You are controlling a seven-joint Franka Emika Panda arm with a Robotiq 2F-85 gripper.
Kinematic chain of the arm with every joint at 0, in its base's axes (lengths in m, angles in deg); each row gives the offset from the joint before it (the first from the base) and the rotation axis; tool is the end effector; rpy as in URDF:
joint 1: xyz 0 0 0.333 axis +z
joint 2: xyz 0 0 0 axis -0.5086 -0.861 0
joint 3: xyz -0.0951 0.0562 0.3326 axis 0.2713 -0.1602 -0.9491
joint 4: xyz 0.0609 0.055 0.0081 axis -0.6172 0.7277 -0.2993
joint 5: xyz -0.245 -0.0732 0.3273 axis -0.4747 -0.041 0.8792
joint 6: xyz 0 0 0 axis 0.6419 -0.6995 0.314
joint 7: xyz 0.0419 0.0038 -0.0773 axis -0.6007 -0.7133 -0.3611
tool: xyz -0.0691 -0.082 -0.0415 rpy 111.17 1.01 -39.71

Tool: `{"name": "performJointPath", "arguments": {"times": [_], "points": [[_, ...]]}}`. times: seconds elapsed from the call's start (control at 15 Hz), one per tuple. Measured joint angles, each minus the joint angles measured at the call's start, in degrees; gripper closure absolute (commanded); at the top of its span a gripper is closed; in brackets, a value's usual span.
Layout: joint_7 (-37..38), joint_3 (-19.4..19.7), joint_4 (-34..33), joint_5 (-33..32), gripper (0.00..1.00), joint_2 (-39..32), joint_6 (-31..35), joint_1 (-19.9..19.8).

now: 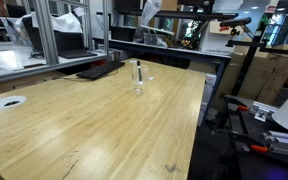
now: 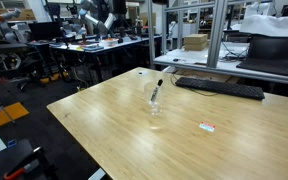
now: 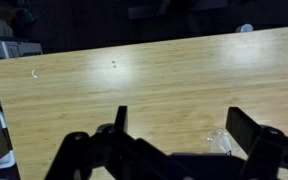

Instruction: Take the black marker out of the glass

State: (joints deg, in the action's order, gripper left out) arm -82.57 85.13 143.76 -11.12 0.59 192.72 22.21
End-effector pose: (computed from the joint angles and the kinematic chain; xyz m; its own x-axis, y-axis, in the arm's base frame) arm 0.4160 -0.1899 0.5183 0.9899 -0.0909 -0.1084 -0.0862 -0.9952 0.0471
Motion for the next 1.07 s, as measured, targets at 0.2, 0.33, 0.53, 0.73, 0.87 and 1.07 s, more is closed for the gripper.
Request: {"name": "performJointPath", "arguments": {"times": [0.2, 0.33, 0.53, 0.73, 0.87, 1.07], "points": [[0.0, 0.0, -0.3, 0.0, 0.00, 0.2, 0.1, 0.0], [0.0, 0.0, -0.3, 0.0, 0.00, 0.2, 0.1, 0.0], [1.6, -0.5, 0.0, 1.5, 0.00, -0.1, 0.4, 0.3], [9.5, -3.2, 0.5, 6.9, 0.00, -1.7, 3.8, 1.8], [16.5, -5.5, 0.8, 10.9, 0.00, -3.0, 7.6, 3.0], [27.7, -9.3, 2.6, 12.1, 0.00, -4.6, 16.9, 4.0]]}}
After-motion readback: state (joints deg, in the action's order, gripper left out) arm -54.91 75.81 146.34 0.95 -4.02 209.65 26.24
